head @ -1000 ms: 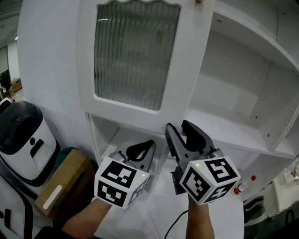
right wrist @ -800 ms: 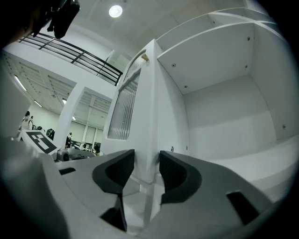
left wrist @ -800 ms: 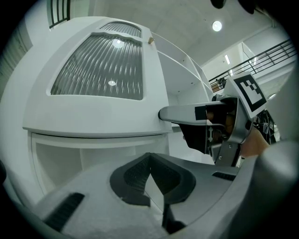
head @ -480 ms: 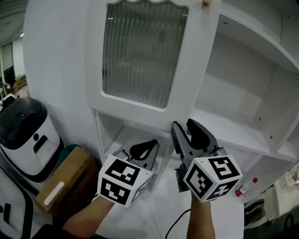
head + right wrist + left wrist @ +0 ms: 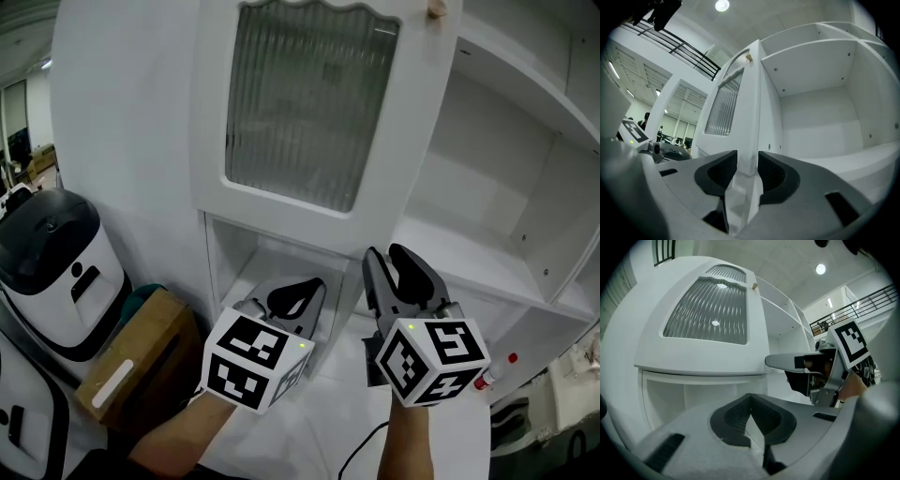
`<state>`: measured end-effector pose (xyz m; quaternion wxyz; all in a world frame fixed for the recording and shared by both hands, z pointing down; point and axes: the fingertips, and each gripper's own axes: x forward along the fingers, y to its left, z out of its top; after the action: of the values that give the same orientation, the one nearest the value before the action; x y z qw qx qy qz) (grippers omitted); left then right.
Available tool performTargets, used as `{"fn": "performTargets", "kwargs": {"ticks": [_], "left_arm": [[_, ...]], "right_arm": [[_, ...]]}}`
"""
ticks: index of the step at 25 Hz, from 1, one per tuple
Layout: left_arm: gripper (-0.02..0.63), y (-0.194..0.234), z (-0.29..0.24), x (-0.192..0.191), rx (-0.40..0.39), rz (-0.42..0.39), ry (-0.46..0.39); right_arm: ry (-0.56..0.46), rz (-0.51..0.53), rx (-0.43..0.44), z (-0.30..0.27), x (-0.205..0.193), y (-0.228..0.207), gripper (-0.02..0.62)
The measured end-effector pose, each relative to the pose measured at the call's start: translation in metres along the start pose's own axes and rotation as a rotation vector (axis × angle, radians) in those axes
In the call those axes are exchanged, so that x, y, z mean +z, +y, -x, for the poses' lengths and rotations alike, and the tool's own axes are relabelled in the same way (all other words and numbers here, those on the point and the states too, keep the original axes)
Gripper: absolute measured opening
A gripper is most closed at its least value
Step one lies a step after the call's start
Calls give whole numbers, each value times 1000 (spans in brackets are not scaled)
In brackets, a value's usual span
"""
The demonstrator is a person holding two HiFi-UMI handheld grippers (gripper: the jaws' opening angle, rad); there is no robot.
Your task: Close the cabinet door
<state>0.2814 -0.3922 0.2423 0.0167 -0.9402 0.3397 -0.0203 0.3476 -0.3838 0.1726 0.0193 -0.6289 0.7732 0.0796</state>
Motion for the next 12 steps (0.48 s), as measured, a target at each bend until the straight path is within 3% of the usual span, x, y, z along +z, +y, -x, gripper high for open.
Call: {"fn": "performTargets", "kwargs": {"ticks": [12], "left_arm": [[11, 9, 42, 0, -55, 9, 1]], "right_arm": [[43, 28, -98, 17, -5, 38, 95]]}}
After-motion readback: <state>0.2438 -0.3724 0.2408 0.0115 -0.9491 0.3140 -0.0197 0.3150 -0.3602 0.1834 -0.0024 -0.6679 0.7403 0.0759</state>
